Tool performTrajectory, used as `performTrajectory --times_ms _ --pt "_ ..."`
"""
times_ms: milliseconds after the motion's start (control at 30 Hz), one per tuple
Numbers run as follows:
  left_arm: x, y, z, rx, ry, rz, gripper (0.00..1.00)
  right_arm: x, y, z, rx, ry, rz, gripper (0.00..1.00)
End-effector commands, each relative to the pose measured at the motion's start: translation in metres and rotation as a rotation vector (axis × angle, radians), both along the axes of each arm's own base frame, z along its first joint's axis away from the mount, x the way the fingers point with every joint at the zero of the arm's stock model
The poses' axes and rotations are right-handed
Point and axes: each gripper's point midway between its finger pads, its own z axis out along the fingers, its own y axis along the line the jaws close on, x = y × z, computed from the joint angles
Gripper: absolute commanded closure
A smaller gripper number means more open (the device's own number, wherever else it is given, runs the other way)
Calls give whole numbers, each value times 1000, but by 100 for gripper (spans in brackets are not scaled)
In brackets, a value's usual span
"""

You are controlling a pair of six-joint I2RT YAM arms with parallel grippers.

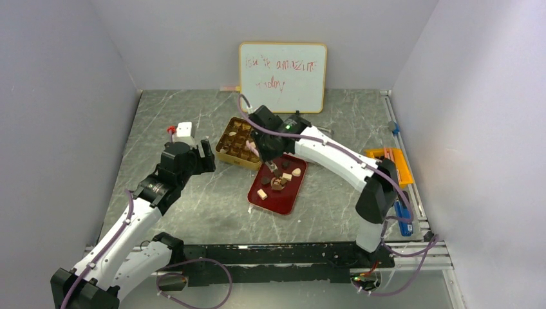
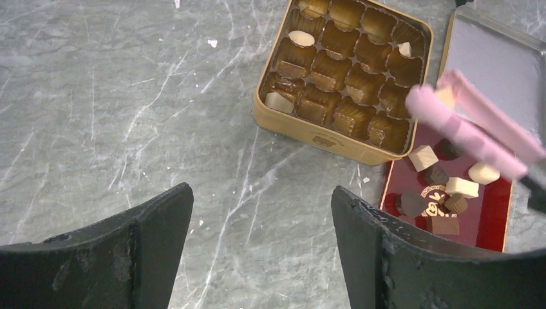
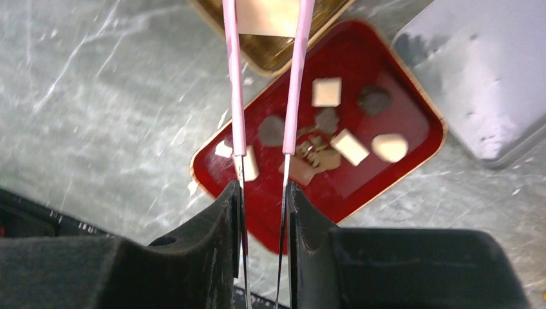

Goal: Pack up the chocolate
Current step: Place the fake chocolate in the packing box.

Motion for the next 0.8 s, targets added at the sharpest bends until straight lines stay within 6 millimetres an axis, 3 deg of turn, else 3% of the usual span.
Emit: performTrajectory --times_ms 0,267,767 --pt "5 -1 24 -9 -74 -6 17 50 2 22 49 -116 -49 100" --pt "6 -3 23 -5 -72 -20 16 91 9 9 60 -131 -76 100" --pt "9 -4 21 16 -69 -31 16 131 22 3 68 -155 -95 100"
